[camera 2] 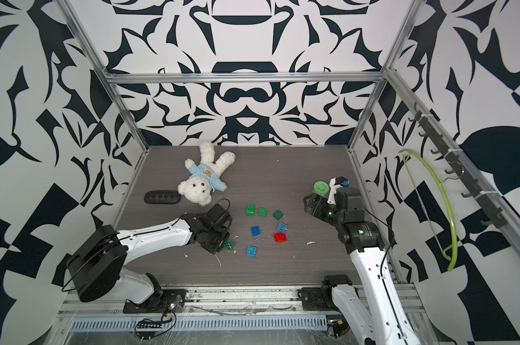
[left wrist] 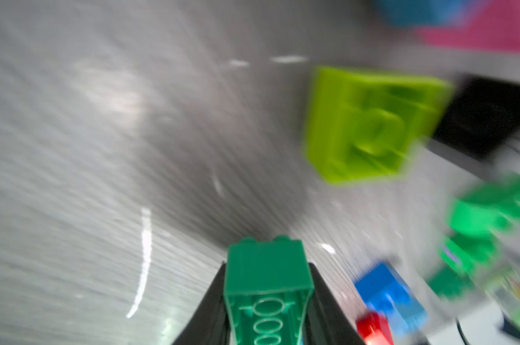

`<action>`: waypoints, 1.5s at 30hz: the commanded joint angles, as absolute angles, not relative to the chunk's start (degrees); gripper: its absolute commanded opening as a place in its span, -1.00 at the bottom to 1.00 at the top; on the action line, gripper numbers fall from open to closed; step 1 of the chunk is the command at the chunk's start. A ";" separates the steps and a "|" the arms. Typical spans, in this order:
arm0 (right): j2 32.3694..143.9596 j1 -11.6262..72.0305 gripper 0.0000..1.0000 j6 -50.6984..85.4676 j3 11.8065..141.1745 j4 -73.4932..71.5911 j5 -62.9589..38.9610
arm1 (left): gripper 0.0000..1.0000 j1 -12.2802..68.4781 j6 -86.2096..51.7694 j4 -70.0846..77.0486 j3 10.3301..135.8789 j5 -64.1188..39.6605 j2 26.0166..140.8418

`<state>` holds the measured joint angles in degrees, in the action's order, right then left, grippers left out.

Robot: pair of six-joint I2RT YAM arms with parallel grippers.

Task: Assemble the number 1 with lego
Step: Pick up the lego brick from the center of the board.

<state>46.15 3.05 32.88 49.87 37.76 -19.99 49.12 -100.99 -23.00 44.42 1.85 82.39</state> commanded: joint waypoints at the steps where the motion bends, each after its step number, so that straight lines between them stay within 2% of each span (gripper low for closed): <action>1: 46.64 3.97 0.62 40.06 48.52 32.93 -36.27 | -0.60 49.05 -88.38 -12.43 43.18 1.76 76.99; 4: 47.11 6.69 0.62 43.79 47.01 28.64 -43.24 | -0.61 48.35 -81.16 -6.29 43.09 0.93 73.48; 7: 46.95 11.31 0.73 45.38 46.40 24.90 -46.58 | -0.62 47.19 -77.61 0.28 42.15 -2.01 68.41; 11: 48.59 19.60 0.84 51.31 43.66 13.98 -49.11 | -0.61 45.68 -75.44 10.10 41.60 -7.93 65.25; 15: 51.63 26.77 0.90 54.88 43.99 5.20 -49.06 | -0.62 45.35 -72.41 13.45 43.81 -14.26 63.52; 22: 57.29 29.00 0.90 60.52 45.09 -7.19 -51.01 | -0.64 45.35 -73.08 20.59 43.77 -19.99 60.80; 33: 61.77 33.46 0.29 66.96 45.57 -21.45 -51.33 | -0.67 45.35 -73.97 23.92 43.43 -22.57 59.94; 41: 61.18 35.05 -0.15 68.37 45.04 -23.43 -51.16 | -0.65 45.35 -75.90 28.18 43.33 -23.97 61.68; 45: 61.08 35.07 -0.47 68.71 45.35 -24.06 -51.24 | -0.66 45.35 -76.18 28.73 43.24 -24.36 61.73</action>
<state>61.82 34.57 69.58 43.79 -20.14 -50.65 45.08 -75.13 25.63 42.61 -21.89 61.58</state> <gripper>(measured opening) 0.317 0.363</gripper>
